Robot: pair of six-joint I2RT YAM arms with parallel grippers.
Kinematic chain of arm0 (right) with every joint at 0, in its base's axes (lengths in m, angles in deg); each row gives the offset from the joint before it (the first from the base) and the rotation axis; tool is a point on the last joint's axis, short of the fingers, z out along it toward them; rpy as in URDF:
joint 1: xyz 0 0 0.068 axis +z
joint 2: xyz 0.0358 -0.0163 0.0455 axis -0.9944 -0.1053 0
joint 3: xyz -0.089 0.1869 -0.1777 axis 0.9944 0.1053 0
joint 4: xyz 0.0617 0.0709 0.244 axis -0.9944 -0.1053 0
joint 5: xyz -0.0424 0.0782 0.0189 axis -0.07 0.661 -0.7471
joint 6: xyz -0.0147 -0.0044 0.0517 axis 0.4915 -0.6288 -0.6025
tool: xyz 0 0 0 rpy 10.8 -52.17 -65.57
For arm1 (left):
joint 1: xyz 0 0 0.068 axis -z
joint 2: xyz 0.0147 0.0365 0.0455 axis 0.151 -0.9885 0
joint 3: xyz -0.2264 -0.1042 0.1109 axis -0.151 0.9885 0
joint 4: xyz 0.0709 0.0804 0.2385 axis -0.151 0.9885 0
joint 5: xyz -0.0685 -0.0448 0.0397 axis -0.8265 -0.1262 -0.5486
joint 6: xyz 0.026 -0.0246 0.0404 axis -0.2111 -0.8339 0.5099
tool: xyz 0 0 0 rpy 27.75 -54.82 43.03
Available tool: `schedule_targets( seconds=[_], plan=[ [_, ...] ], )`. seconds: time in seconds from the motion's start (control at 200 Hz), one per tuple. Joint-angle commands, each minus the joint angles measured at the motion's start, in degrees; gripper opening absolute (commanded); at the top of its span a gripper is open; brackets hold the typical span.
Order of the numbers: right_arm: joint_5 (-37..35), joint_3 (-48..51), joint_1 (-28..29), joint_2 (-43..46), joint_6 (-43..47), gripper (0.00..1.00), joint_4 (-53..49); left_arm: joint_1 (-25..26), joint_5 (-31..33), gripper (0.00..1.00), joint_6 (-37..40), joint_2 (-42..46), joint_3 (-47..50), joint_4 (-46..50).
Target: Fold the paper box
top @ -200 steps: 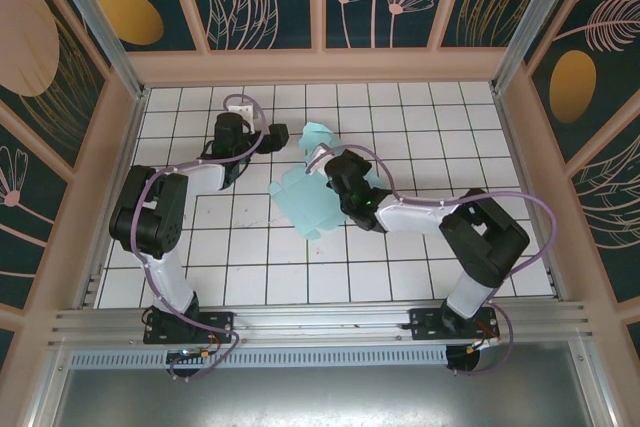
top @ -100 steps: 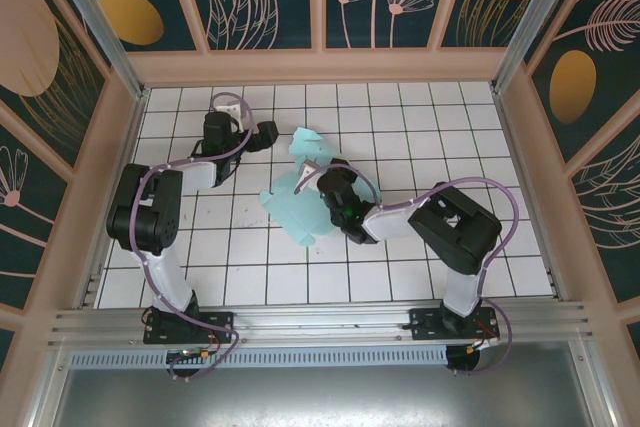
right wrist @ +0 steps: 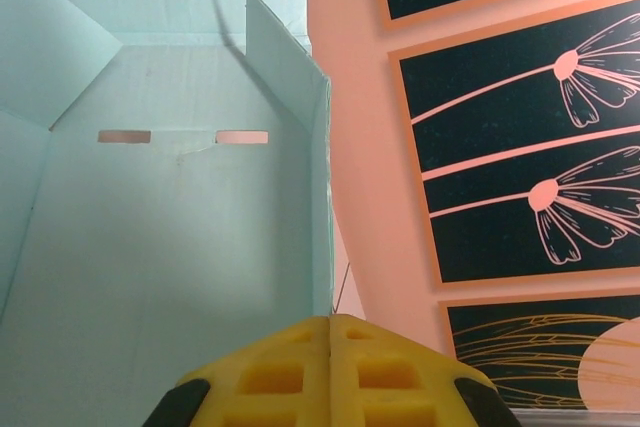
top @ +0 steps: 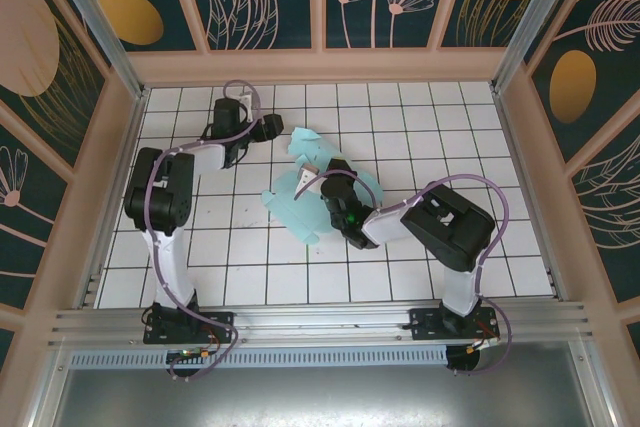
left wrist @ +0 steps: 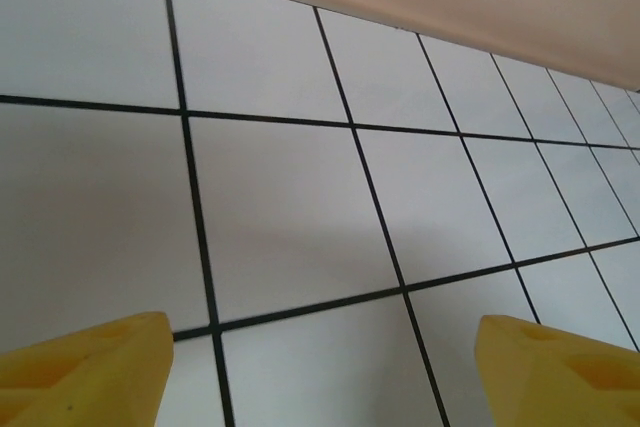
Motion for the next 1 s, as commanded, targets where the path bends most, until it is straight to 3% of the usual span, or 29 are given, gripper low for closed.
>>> schedule_targets(
  seconds=[0.0,0.22,0.435,0.996],
  plan=[
    [1.13,-0.7,0.42,0.23,-1.35,0.0,-0.26,-0.36,-4.17,0.74,2.67,-4.27,-4.76,6.77],
    [1.96,-0.79,0.59,-0.05,-2.09,0.0,-1.2,-0.26,-11.18,0.66,6.41,-10.75,-15.33,15.39],
    [2.24,-1.12,0.51,0.25,-2.78,0.0,-2.41,0.94,-18.04,0.6,11.14,-12.64,-17.82,19.41],
    [2.59,-1.4,0.07,1.17,-4.53,0.0,-4.31,3.09,-23.82,0.6,13.81,-4.11,-3.63,11.68]
  ],
)
